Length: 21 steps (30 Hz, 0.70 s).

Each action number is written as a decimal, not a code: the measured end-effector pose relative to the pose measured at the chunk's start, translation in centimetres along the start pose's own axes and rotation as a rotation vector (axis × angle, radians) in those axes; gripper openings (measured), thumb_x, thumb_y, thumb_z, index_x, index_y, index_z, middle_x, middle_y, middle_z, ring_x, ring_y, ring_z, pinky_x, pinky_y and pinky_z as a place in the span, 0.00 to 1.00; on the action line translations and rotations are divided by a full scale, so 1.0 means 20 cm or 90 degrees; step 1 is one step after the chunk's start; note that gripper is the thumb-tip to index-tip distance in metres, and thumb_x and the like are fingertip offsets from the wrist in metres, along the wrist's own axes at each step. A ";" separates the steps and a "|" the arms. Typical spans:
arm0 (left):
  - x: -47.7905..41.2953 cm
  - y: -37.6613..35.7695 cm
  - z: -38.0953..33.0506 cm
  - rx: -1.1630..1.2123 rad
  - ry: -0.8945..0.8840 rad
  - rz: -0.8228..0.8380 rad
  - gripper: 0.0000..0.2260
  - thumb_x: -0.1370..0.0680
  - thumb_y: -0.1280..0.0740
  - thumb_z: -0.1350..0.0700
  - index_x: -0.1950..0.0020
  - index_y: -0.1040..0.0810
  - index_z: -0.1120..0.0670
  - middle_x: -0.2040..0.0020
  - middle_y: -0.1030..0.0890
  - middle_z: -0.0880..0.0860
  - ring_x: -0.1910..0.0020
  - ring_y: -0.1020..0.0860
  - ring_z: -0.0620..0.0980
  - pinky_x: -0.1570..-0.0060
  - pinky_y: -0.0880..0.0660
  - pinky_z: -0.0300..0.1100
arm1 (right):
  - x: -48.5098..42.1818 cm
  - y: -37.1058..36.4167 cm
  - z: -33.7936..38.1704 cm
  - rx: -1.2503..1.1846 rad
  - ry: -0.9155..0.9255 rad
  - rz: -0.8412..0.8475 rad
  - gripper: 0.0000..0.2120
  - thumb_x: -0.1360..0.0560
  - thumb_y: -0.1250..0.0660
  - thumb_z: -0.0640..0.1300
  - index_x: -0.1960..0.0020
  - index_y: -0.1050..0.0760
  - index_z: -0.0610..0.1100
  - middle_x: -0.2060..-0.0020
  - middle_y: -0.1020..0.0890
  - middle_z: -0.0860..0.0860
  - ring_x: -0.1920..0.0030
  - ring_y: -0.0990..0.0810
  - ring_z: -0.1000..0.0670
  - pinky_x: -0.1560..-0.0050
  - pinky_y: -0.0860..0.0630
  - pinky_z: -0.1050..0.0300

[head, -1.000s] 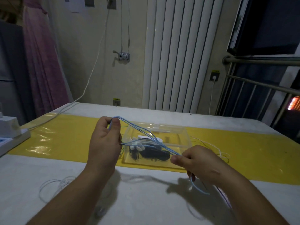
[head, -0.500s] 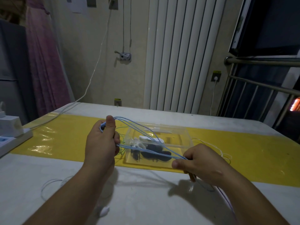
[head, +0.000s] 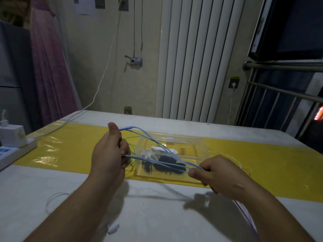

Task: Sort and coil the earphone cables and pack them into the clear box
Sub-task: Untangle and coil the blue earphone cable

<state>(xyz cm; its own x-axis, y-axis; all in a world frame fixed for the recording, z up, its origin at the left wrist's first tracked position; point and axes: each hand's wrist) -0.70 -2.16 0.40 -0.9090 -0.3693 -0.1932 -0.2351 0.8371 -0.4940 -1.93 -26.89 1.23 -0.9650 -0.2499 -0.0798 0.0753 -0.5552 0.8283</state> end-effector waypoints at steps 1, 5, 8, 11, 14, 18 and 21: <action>0.00 0.00 0.00 0.000 0.008 0.002 0.20 0.20 0.44 0.41 0.66 0.38 0.52 0.78 0.40 0.48 0.79 0.44 0.46 0.80 0.47 0.34 | -0.01 0.00 -0.01 0.002 0.015 -0.017 0.27 0.29 0.32 0.62 0.70 0.32 0.41 0.79 0.35 0.53 0.75 0.37 0.54 0.70 0.40 0.56; -0.03 0.03 -0.01 0.058 0.042 -0.021 0.19 0.19 0.41 0.45 0.67 0.37 0.52 0.76 0.39 0.48 0.79 0.45 0.44 0.78 0.49 0.34 | -0.02 -0.02 -0.03 0.001 0.072 -0.011 0.20 0.27 0.30 0.56 0.68 0.33 0.46 0.75 0.35 0.56 0.72 0.37 0.56 0.67 0.40 0.55; -0.05 0.05 -0.02 0.114 0.055 -0.040 0.14 0.19 0.41 0.50 0.64 0.33 0.52 0.74 0.35 0.48 0.78 0.42 0.44 0.77 0.48 0.36 | -0.02 -0.03 -0.03 -0.003 0.093 -0.025 0.17 0.24 0.32 0.53 0.65 0.30 0.44 0.74 0.33 0.56 0.71 0.35 0.56 0.66 0.38 0.55; -0.06 0.06 -0.01 0.128 0.061 -0.061 0.13 0.18 0.43 0.50 0.60 0.30 0.53 0.74 0.32 0.47 0.79 0.40 0.44 0.79 0.45 0.34 | -0.02 -0.03 -0.03 -0.035 0.111 -0.073 0.19 0.25 0.31 0.51 0.67 0.31 0.41 0.75 0.35 0.55 0.71 0.37 0.56 0.67 0.39 0.54; -0.07 0.06 -0.01 0.118 0.065 -0.082 0.14 0.17 0.44 0.48 0.60 0.30 0.52 0.74 0.30 0.47 0.79 0.38 0.44 0.79 0.43 0.33 | -0.01 -0.02 -0.01 -0.075 0.106 -0.124 0.21 0.28 0.27 0.52 0.69 0.30 0.40 0.75 0.35 0.51 0.72 0.37 0.54 0.68 0.40 0.54; -0.05 0.05 0.00 0.089 0.056 -0.113 0.14 0.17 0.43 0.48 0.61 0.30 0.51 0.74 0.27 0.47 0.76 0.34 0.45 0.72 0.39 0.39 | 0.00 -0.01 0.01 -0.070 0.086 -0.131 0.26 0.32 0.31 0.63 0.70 0.32 0.42 0.77 0.36 0.52 0.73 0.38 0.54 0.68 0.41 0.54; -0.05 0.04 0.00 0.097 0.060 -0.127 0.15 0.18 0.43 0.48 0.62 0.31 0.50 0.73 0.26 0.47 0.73 0.30 0.45 0.67 0.36 0.41 | -0.01 -0.02 0.00 -0.057 0.083 -0.138 0.34 0.35 0.40 0.76 0.69 0.34 0.43 0.77 0.36 0.53 0.73 0.36 0.54 0.68 0.40 0.54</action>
<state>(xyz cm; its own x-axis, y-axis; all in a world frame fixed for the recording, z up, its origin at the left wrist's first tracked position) 0.03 -1.02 0.22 -0.8794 -0.4760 -0.0036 -0.3647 0.6786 -0.6376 -1.78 -26.60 0.91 -0.9207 -0.2146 -0.3261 -0.1025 -0.6731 0.7324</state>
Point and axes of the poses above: each hand's wrist, its own x-axis away from the middle knuckle, its own y-axis out of the back of the hand, z = x × y
